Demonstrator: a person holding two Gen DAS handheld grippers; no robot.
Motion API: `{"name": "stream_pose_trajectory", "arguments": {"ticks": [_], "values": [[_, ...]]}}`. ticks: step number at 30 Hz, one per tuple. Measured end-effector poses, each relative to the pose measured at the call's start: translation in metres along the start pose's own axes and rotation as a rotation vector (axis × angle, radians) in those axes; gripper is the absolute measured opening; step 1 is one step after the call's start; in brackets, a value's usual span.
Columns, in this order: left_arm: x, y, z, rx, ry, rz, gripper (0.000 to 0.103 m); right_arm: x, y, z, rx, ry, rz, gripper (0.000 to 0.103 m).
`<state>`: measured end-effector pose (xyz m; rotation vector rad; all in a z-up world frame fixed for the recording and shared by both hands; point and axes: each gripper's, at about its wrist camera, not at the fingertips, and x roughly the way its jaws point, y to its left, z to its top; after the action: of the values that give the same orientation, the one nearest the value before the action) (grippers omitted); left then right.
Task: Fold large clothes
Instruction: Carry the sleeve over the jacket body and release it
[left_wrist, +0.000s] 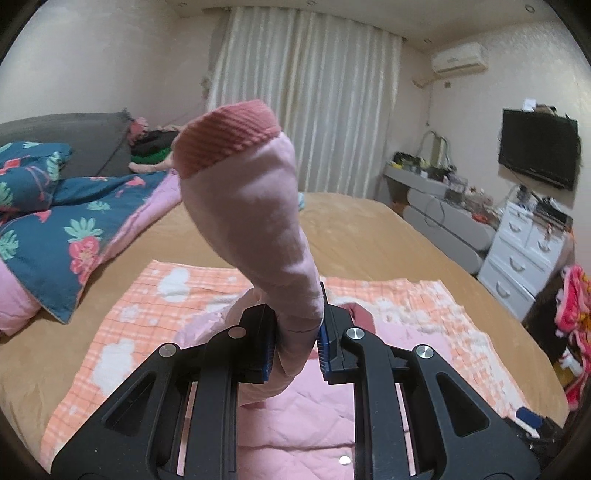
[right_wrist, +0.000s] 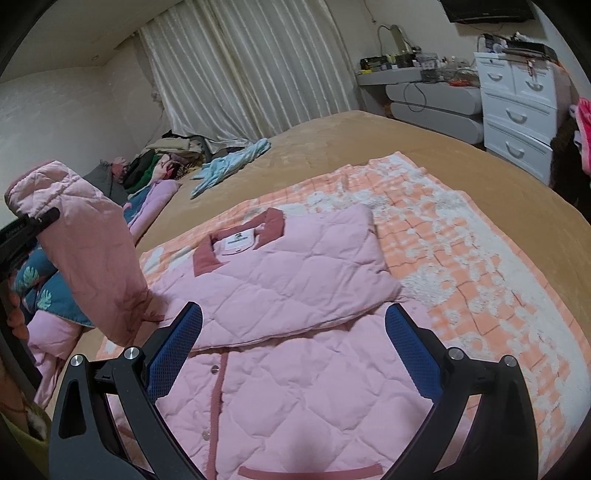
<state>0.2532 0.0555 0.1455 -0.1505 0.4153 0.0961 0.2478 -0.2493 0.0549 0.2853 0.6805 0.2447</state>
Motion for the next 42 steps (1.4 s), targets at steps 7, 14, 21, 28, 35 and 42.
{"name": "stream_pose_trajectory", "arguments": {"ticks": [7,14,21,28,35,42], "values": [[0.020,-0.030,-0.025,0.080,0.061,-0.048,0.011,0.000,-0.018,0.000,0.028,0.001,-0.026,0.099],[0.038,-0.053,-0.050,0.141,0.118,-0.077,0.011,0.000,-0.030,-0.003,0.052,0.000,-0.040,0.099],[0.058,-0.080,-0.077,0.222,0.176,-0.093,0.011,0.004,-0.041,-0.007,0.076,0.007,-0.060,0.099],[0.085,-0.101,-0.116,0.299,0.264,-0.106,0.013,0.011,-0.053,-0.012,0.100,0.022,-0.076,0.099],[0.101,-0.123,-0.145,0.385,0.331,-0.141,0.034,0.018,-0.061,-0.015,0.114,0.038,-0.092,0.099],[0.101,-0.131,-0.180,0.478,0.477,-0.225,0.079,0.025,-0.064,-0.017,0.115,0.054,-0.100,0.099]]}}
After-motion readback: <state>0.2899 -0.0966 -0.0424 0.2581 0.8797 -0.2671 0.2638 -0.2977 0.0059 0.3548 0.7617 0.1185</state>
